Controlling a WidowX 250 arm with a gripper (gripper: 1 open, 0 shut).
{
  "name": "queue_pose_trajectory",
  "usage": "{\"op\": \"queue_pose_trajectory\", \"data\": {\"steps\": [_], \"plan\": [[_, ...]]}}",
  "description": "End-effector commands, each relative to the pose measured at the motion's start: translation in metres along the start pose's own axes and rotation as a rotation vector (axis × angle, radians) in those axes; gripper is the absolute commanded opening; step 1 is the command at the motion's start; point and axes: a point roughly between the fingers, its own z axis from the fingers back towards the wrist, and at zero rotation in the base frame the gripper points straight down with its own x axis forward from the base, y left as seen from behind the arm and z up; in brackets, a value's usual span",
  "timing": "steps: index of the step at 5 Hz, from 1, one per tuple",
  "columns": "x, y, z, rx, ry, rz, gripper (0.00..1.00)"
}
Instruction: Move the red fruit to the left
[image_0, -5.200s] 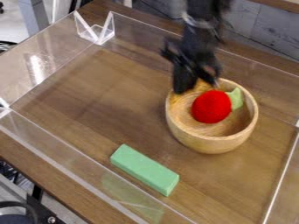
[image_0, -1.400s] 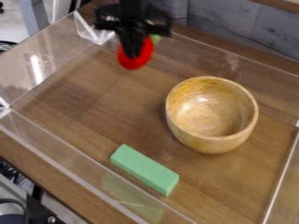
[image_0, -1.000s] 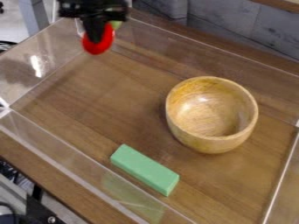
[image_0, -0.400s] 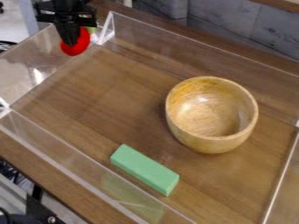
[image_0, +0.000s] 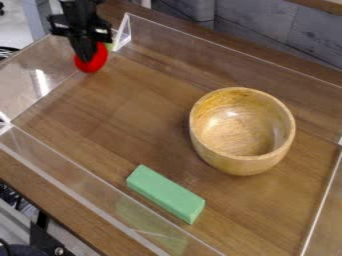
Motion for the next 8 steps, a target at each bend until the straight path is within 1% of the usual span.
{"op": "queue_pose_trajectory", "data": {"steps": [1,2,3,4,5,6,7,8], "plan": [[0.020,0.005,0.005,0.033,-0.053,0.064,0.00],[0.025,0.004,-0.004,0.036,-0.045,0.137,0.00],[0.031,0.002,-0.012,0.031,-0.035,0.198,0.00],[0.034,0.000,-0.019,0.027,-0.023,0.255,1.00],[0.039,-0.002,-0.026,0.029,-0.012,0.310,0.00],[0.041,-0.003,-0.031,0.030,-0.006,0.298,1.00],[0.040,-0.003,-0.034,0.028,0.001,0.289,0.00],[0.038,-0.002,-0.034,0.038,0.008,0.328,0.00]]}}
